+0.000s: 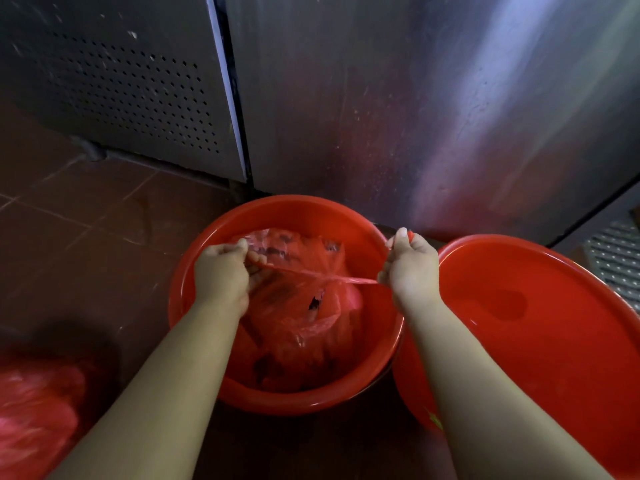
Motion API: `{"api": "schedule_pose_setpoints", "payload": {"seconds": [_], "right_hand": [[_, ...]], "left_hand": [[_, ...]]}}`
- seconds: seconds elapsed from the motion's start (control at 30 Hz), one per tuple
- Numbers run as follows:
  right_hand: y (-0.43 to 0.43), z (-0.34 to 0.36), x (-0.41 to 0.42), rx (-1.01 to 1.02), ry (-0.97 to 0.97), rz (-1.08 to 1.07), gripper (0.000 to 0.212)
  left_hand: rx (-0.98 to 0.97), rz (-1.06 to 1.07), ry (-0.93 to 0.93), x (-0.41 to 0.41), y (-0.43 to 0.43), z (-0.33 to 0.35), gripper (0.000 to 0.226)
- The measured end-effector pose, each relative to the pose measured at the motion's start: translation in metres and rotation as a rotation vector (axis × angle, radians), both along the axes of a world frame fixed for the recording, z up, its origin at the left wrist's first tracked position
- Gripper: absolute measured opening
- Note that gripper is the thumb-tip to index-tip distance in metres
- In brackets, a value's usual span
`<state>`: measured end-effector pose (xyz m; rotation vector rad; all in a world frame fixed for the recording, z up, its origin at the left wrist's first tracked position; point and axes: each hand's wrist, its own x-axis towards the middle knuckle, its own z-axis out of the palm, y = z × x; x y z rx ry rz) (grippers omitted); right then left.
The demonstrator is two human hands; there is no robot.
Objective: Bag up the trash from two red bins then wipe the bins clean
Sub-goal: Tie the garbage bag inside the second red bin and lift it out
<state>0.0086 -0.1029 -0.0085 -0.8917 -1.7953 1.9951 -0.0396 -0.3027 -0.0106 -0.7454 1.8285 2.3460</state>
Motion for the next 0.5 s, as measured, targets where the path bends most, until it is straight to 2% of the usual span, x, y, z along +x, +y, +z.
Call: {"api": "schedule_pose_setpoints", "payload": {"seconds": [0.1,0.2,0.37,0.5], "right_hand": [[0.003,-0.009,-0.002,0.144,-0.057,-0.021,0.038],[0.000,-0.014,-0.003,0.272,-0.056,-0.006,0.037],[-0.009,-0.005,0.002,0.151,0.070,0.121,0.032],[-0.016,0.000,0.004,0.136,-0.011,0.187,0.035]], "left_hand": [[0.018,0.107,-0.032,-0.004,-0.010,-0.006,0.022],[-0.011,0.095,0.027,-0.005,-0.012,-0.008,0.021],[-0.074,-0.031,0.148,-0.005,-0.011,-0.004,0.013],[-0.018,-0.154,0.210,0.003,0.001,-0.001,0.020]]}}
